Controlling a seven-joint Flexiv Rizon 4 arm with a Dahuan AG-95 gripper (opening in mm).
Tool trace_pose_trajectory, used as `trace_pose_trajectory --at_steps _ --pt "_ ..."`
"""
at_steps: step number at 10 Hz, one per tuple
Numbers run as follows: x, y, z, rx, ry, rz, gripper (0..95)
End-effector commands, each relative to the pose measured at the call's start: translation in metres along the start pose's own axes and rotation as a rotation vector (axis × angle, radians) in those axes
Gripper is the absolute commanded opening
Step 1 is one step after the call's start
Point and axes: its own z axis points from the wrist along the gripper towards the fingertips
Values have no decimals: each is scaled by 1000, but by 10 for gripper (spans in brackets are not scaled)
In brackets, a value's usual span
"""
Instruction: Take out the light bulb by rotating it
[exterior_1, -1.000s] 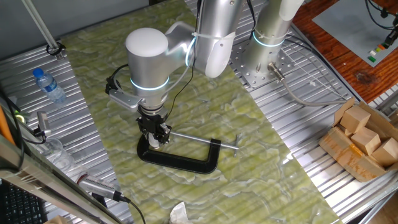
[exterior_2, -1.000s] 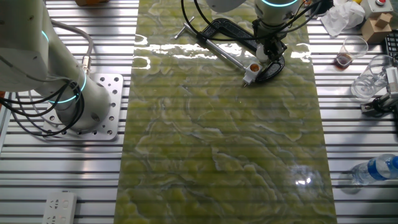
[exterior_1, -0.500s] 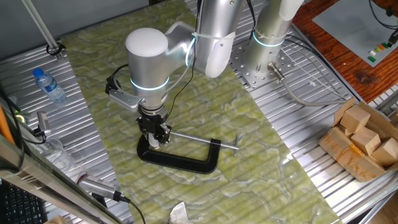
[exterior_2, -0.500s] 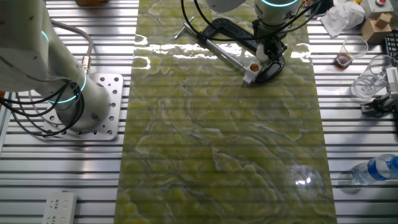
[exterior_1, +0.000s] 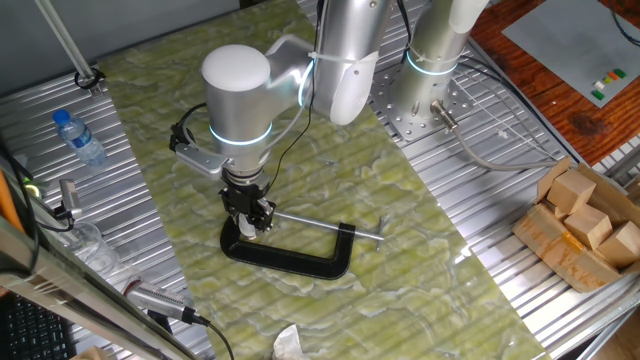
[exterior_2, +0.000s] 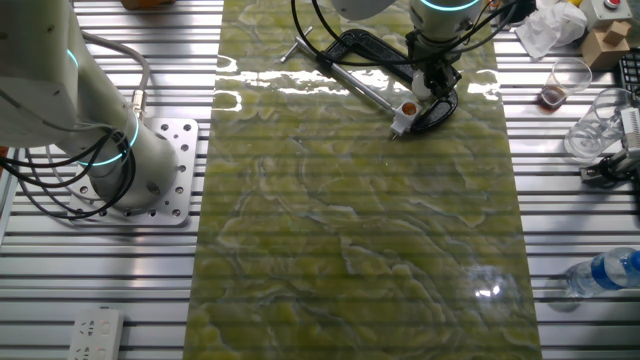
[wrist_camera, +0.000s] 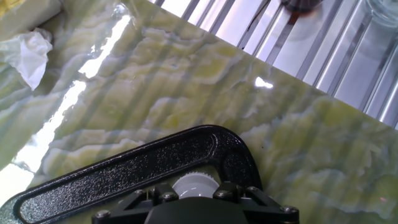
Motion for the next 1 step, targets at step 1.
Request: trace_pose_trajectory --at_steps 1 --pt "0 0 0 0 -1 -1 0"
